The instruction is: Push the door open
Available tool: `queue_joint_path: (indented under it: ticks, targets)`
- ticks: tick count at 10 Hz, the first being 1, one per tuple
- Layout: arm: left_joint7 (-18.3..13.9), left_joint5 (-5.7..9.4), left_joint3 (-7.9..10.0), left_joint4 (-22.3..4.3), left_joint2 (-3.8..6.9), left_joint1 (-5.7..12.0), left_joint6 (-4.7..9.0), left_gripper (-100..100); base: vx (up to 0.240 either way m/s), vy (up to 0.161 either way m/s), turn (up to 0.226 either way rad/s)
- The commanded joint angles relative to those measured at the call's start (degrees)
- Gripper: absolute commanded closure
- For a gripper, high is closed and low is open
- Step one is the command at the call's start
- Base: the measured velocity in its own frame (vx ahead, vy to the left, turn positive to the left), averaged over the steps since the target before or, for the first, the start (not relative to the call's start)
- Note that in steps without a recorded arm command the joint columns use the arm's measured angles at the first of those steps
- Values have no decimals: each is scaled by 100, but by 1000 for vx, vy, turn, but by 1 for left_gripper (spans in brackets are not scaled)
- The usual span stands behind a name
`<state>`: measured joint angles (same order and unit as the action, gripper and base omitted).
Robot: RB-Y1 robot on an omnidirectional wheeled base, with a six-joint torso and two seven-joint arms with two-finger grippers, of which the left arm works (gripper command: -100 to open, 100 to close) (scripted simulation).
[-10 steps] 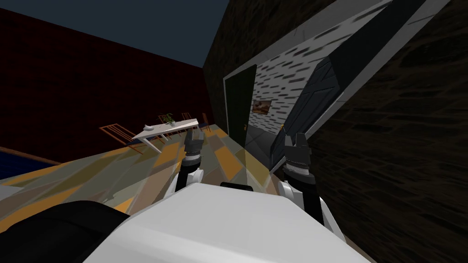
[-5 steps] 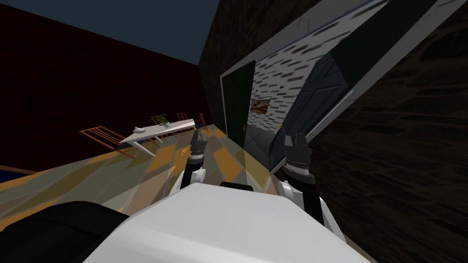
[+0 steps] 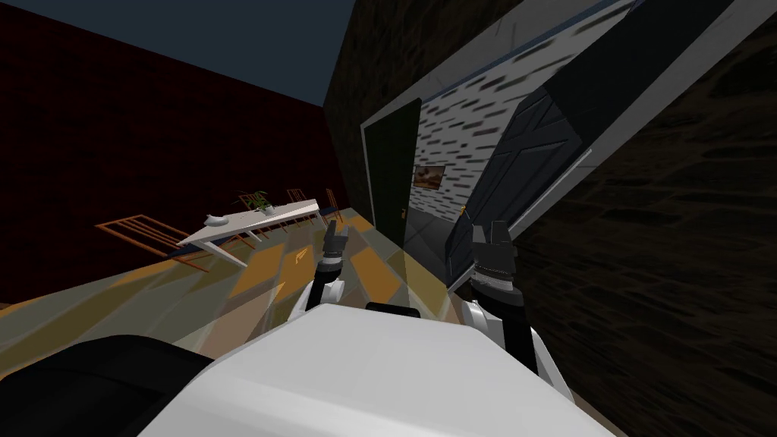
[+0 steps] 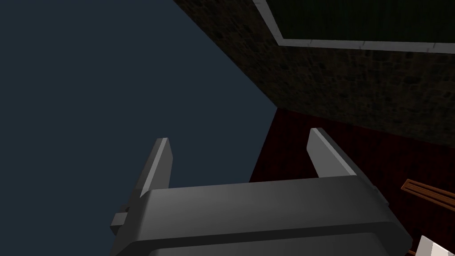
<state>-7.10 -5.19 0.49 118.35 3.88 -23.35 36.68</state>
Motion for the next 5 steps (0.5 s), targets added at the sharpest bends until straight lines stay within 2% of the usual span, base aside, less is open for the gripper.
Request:
queue_joint_path:
  ticks: [1, 2, 5]
  targets:
    - [-2, -11, -41, -174, 12, 80, 2, -100, 94, 19, -70]
    - [-15, -13, -73, -413, 39, 174, 32, -100, 124, 20, -116]
    - [-36, -16, -124, -798, 75, 324, 79, -100, 120, 28, -76]
